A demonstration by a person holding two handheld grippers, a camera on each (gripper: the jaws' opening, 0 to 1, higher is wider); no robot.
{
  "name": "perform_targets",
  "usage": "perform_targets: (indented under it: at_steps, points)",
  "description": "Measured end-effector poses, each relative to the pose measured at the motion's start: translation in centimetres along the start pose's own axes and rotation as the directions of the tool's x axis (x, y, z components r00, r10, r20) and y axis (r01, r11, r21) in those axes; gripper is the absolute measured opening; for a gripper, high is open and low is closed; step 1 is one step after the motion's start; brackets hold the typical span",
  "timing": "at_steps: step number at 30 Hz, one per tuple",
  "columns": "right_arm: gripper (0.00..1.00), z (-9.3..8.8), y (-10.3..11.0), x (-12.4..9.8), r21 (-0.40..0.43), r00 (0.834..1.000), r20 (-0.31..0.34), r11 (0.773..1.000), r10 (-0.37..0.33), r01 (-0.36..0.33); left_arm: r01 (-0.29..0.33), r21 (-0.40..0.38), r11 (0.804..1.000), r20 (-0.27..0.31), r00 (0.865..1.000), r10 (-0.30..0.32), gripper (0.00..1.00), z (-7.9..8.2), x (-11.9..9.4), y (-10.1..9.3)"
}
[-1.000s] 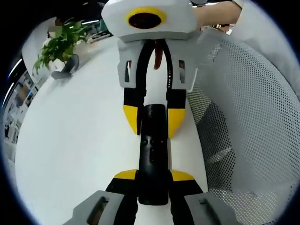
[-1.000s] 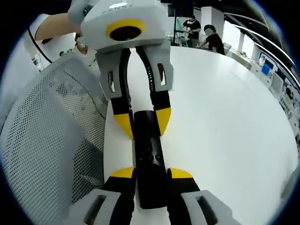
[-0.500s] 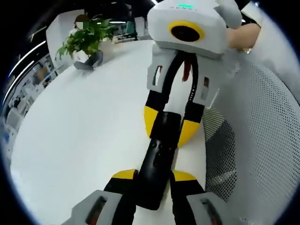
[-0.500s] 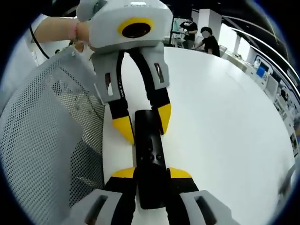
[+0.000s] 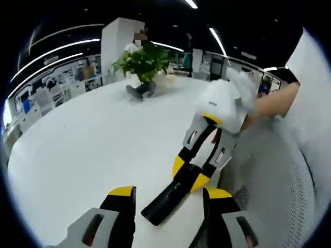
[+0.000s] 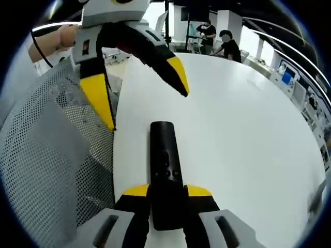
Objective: Press the specified remote control buttons in sequence, fully releasing each button before pressing the next.
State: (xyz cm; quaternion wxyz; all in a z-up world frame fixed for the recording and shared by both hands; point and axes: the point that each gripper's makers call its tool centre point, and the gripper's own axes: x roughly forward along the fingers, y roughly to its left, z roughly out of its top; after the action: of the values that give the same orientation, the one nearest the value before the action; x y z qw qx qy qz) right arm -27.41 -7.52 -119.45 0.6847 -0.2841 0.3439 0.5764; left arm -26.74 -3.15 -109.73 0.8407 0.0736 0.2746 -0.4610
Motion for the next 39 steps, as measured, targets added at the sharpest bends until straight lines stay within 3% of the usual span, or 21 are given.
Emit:
perform_targets:
  at_steps: [2, 5, 9, 10, 11, 14, 15, 17, 21, 23, 25, 26, 27, 29, 30, 31, 33, 34, 35, 37, 39]
  points:
    - [0.22, 0.0, 0.0, 0.0, 0.0, 1.0, 0.0, 1.0, 0.001, -0.001, -0.041, -0.075, 0.996, 0.12, 0.992, 0.049, 0.65, 1.6, -1.5, 0.2]
    - [0.22, 0.0, 0.0, -0.1, 0.005, 1.0, -0.002, 1.0, 0.002, -0.002, -0.097, -0.12, 0.988, 0.225, 0.967, 0.122, 0.73, 2.8, -3.2, 0.6]
    - [0.22, 0.0, 0.0, 0.0, 0.001, 1.0, -0.012, 1.0, 0.0, 0.0, -0.216, -0.105, 0.971, 0.283, 0.929, 0.238, 0.85, 2.9, -5.2, 1.5]
    - [0.22, 0.0, 0.0, 0.0, 0.001, 1.0, -0.013, 1.0, 0.0, 0.0, -0.233, -0.094, 0.968, 0.317, 0.915, 0.251, 0.88, 3.3, -5.7, 1.6]
    - [0.22, 0.0, 0.0, 0.0, 0.001, 1.0, -0.014, 1.0, 0.001, -0.001, -0.245, -0.102, 0.964, 0.385, 0.884, 0.265, 0.91, 4.2, -6.3, 1.5]
    - [0.22, -0.1, -0.1, 0.0, 0.002, 1.0, -0.017, 1.0, 0.002, -0.002, -0.256, -0.138, 0.957, 0.503, 0.814, 0.29, 1.0, 5.7, -7.8, 1.5]
    - [0.22, -0.1, -0.1, 0.0, 0.0, 1.0, -0.019, 1.0, 0.002, -0.002, -0.264, -0.137, 0.955, 0.555, 0.778, 0.295, 1.0, 6.3, -8.5, 1.5]
    - [0.22, -0.1, -0.1, 0.0, -0.001, 1.0, -0.02, 1.0, 0.002, -0.002, -0.278, -0.148, 0.949, 0.6, 0.737, 0.31, 1.0, 6.7, -9.2, 1.6]
    - [0.22, -0.1, -0.1, 0.0, -0.001, 1.0, -0.02, 1.0, 0.001, -0.001, -0.313, -0.161, 0.936, 0.623, 0.704, 0.342, 1.0, 6.4, -9.5, 1.8]
    - [0.22, -0.1, -0.1, 0.0, 0.008, 1.0, -0.018, 1.0, -0.005, 0.005, -0.293, -0.204, 0.934, 0.656, 0.667, 0.352, 1.0, 6.5, -9.7, 2.0]
    - [0.22, -0.1, -0.1, 0.0, 0.01, 1.0, -0.013, 1.0, -0.01, 0.01, -0.342, -0.197, 0.919, 0.65, 0.656, 0.383, 1.0, 6.2, -10.1, 2.4]
    - [0.22, -0.1, -0.1, 0.0, 0.01, 1.0, -0.009, 1.0, -0.011, 0.011, -0.392, -0.179, 0.902, 0.651, 0.64, 0.407, 1.0, 6.2, -10.4, 2.7]
    - [0.22, -0.1, -0.2, 0.0, 0.014, 1.0, -0.005, 1.0, -0.012, 0.012, -0.403, -0.176, 0.898, 0.657, 0.631, 0.412, 1.0, 6.3, -10.6, 2.6]
    - [0.22, -0.1, -0.1, 0.0, 0.012, 1.0, 0.001, 1.0, -0.009, 0.009, -0.418, -0.175, 0.891, 0.643, 0.637, 0.425, 1.0, 6.0, -10.5, 2.7]
    - [0.22, -0.1, -0.1, 0.0, -0.004, 1.0, 0.002, 1.0, -0.008, 0.008, -0.434, -0.17, 0.885, 0.624, 0.647, 0.437, 1.0, 5.6, -10.3, 2.9]
    - [0.22, -0.1, -0.2, 0.0, -0.01, 1.0, 0.001, 1.0, -0.007, 0.007, -0.44, -0.177, 0.88, 0.578, 0.678, 0.455, 1.0, 4.9, -9.8, 3.2]
    - [0.22, 0.0, -0.2, 0.0, 0.003, 1.0, -0.003, 1.0, -0.001, 0.001, -0.408, -0.237, 0.882, 0.503, 0.725, 0.471, 1.0, 3.6, -9.1, 3.6]
    - [0.21, 0.0, -0.3, 0.0, 0.022, 1.0, -0.003, 1.0, 0.004, -0.004, -0.399, -0.249, 0.882, 0.493, 0.732, 0.471, 1.0, 3.4, -8.9, 3.7]
    - [0.21, 0.0, -0.4, 0.0, 0.033, 1.0, -0.001, 0.999, 0.008, -0.008, -0.39, -0.261, 0.883, 0.486, 0.737, 0.469, 1.0, 3.2, -8.9, 3.8]
    - [0.21, 0.1, -0.8, 0.0, 0.045, 1.0, -0.006, 0.999, 0.009, -0.008, -0.411, -0.241, 0.879, 0.511, 0.716, 0.475, 0.99, 3.6, -9.4, 3.9]
    - [0.21, -0.1, -1.4, -0.1, 0.034, 0.999, -0.032, 0.999, -0.009, 0.01, -0.42, -0.232, 0.877, 0.525, 0.705, 0.476, 1.0, 3.8, -9.7, 3.9]
